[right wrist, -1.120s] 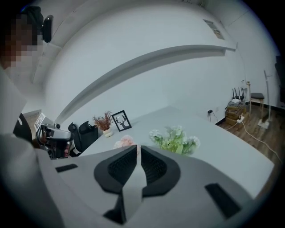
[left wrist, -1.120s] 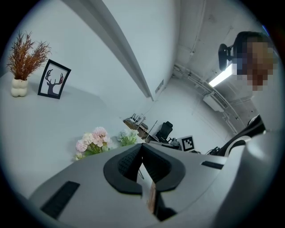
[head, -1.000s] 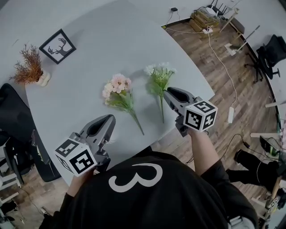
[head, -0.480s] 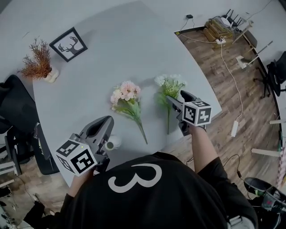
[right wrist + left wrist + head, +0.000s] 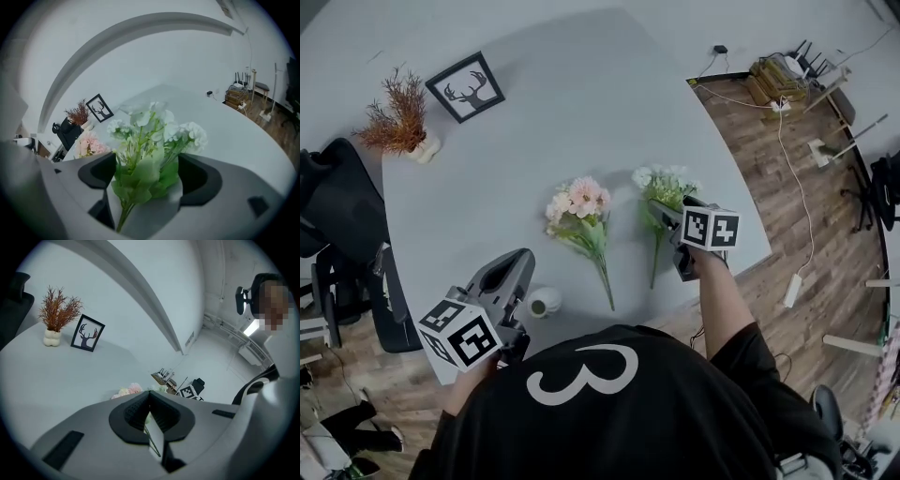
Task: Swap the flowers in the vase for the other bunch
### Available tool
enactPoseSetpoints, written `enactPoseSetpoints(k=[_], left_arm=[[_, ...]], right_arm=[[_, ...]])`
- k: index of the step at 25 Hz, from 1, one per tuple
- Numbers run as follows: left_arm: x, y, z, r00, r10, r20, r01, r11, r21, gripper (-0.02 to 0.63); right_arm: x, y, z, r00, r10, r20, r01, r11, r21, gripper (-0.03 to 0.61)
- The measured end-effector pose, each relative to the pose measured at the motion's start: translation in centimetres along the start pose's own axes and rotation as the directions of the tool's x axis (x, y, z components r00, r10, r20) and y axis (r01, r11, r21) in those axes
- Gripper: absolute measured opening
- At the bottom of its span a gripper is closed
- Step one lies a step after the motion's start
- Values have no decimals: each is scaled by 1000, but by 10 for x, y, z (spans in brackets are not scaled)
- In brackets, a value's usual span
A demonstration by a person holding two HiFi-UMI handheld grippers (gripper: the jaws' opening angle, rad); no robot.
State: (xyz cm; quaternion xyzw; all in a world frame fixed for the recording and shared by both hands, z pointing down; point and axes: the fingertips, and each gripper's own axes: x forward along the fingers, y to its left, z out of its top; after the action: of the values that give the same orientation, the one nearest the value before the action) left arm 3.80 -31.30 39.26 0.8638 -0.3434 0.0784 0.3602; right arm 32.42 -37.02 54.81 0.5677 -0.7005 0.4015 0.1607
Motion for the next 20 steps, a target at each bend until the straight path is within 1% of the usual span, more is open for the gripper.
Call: enactPoseSetpoints(k=[2, 5, 8, 10, 14, 20], left_arm=[[0, 4, 2, 1000, 6, 10, -6, 1000, -9, 12], [3, 6, 2, 1000, 3, 14, -3, 1000, -17, 12], [5, 5, 0, 1000, -3, 14, 4, 1000, -25, 11], [8, 9, 1, 1000, -4, 17, 5, 1000, -29, 12], [16, 19, -3, 1000, 4, 9, -4, 999, -47, 12], [25, 21, -1, 1000, 4, 1, -4, 998, -56, 12]], right_arm=[[8, 0, 4, 1000, -19, -10, 19, 1000, -15, 397], [19, -4, 5, 999, -50, -20, 50, 999, -2, 397], [25, -5, -1, 997, -58, -49, 58, 998, -18, 390], [29, -4, 0, 997, -59, -58, 57, 998, -38, 309], [31, 0, -1, 996, -57, -68, 51, 995, -80, 264], [31, 5, 1, 996, -31, -81, 23, 994, -109, 192]])
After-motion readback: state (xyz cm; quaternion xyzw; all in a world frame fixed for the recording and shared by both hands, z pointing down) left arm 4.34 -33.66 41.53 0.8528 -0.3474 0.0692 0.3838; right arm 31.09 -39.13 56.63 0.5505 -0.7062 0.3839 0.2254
